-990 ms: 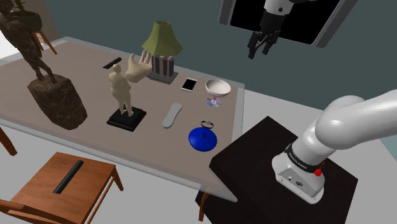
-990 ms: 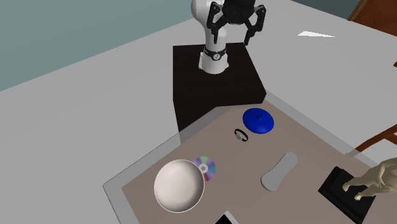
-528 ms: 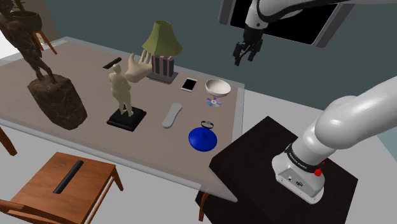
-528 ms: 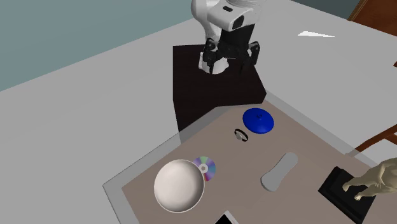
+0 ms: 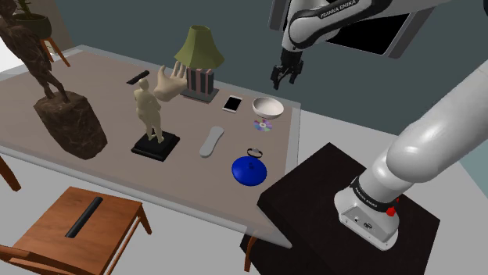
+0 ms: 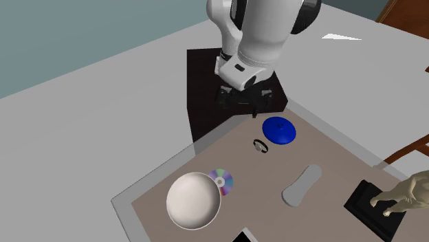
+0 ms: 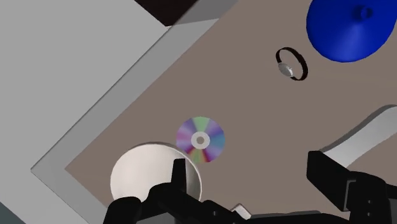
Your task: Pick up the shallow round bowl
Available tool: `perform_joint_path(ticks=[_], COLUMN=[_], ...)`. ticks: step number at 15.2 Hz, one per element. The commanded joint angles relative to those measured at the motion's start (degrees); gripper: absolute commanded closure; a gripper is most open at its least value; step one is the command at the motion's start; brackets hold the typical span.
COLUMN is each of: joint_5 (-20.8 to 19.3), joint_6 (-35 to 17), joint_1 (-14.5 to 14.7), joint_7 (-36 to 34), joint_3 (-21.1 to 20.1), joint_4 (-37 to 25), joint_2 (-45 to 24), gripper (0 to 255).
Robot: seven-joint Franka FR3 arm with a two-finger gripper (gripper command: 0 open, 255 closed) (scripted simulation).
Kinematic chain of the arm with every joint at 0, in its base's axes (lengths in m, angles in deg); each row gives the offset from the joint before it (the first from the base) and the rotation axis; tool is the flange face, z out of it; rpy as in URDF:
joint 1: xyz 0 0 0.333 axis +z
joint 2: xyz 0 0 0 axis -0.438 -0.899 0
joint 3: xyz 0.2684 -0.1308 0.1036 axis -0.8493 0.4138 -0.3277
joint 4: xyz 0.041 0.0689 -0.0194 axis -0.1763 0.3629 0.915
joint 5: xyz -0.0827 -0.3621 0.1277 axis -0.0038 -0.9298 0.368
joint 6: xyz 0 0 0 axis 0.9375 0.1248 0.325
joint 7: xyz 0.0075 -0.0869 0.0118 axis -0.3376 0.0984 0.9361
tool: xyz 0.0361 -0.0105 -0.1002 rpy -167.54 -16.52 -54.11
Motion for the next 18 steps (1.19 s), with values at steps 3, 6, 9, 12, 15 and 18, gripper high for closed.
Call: perform_joint_path(ticks=[3,6,9,12,15,18], joint_5=[-0.41,-0.52,-0.52,-0.44,-0.30,-0.12], joint_6=[-4.75,-7.03,-8.69,-9.73,-10.11,-9.81], joint_1=[-0.61,-0.96,-1.34,-1.78,-2.27,-2.81], joint_7=[0.38,0.49,0.65,0.85,1.08,1.35], joint_3=[0.64,0.89,1.10,1.24,1.33,1.38], joint_4=[-4.17,-8.33,-13.13,-18.61,-24.82,-31.89], joint_2=[-9.21,-15.93,-22.67,-29.45,-36.32,-43.35], gripper=[0,0,0,0,0,0])
